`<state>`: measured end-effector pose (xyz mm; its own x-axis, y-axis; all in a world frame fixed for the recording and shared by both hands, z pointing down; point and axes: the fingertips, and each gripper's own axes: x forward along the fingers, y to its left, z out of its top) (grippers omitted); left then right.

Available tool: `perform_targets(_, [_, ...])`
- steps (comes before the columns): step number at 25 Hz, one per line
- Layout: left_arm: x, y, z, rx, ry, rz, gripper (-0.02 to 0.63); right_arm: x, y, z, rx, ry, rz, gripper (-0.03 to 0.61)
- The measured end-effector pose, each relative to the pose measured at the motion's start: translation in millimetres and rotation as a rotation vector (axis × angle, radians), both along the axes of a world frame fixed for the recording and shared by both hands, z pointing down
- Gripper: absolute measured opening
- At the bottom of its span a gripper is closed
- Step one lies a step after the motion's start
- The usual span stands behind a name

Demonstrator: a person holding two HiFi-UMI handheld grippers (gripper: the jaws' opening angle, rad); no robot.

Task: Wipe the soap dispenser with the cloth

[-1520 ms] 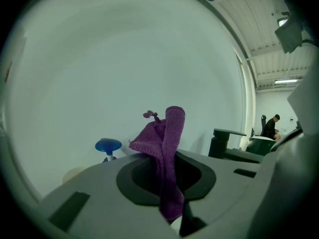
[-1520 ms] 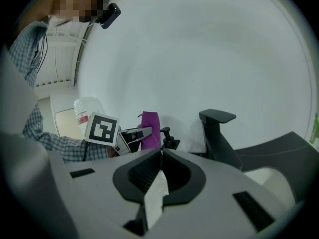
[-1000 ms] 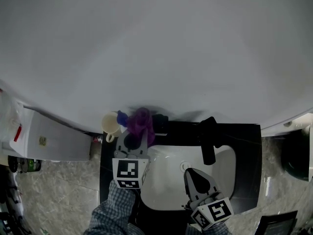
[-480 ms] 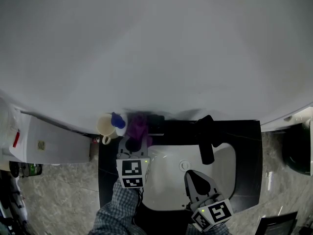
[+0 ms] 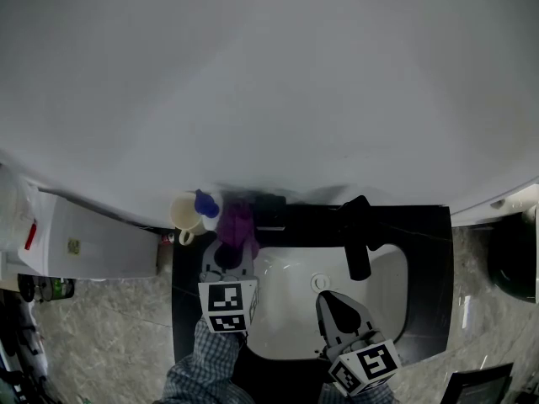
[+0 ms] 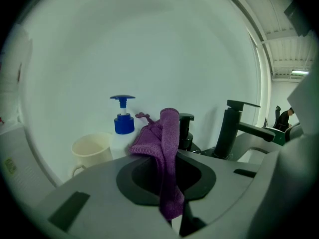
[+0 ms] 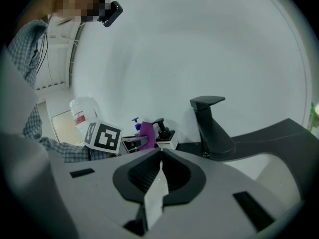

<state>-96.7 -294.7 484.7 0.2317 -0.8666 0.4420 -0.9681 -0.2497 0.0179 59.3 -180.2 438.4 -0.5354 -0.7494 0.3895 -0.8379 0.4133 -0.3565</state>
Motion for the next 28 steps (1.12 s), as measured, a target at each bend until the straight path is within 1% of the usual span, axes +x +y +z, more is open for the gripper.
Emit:
perform_targets(2, [2, 5, -13, 0.024, 0.021, -0.002, 0.061, -1, 0, -1, 0.003, -0.001, -0.003, 0.025])
perform_targets(6, [10, 13, -49, 0.102, 0.051, 0.019, 0.061, -1, 0, -4, 0.007, -0.001, -0.004, 0.025])
perform_targets(12, [28, 10, -92, 0.236, 0.045, 0.084, 0.061, -2, 3, -3, 0.000, -0.005, -0.005, 0.025])
perform_targets(15, [38, 1, -97, 0.268, 0.055, 0.110, 0.061, -2, 3, -4, 0.008, -0.002, -0.006, 0.025])
perform_targets(17, [41, -5, -90, 0.258, 0.035, 0.125, 0.061, -1, 4, -4, 0.010, -0.001, -0.006, 0.025])
perform_targets(19, [43, -7, -75, 0.219, 0.015, 0.138, 0.061, 0, 5, -3, 0.004, -0.001, 0.001, 0.025])
perform_targets(21, [42, -9, -63, 0.192, 0.028, 0.137, 0.061, 1, 7, -3, 0.000, -0.003, 0.006, 0.025])
perform_targets(24, [41, -12, -53, 0.187, 0.050, 0.137, 0.061, 4, 7, -1, 0.003, -0.001, 0.012, 0.025])
perform_targets(28, [46, -10, -39, 0.166, 0.045, 0.162, 0.061, 6, 7, 1, -0.001, -0.004, 0.023, 0.025])
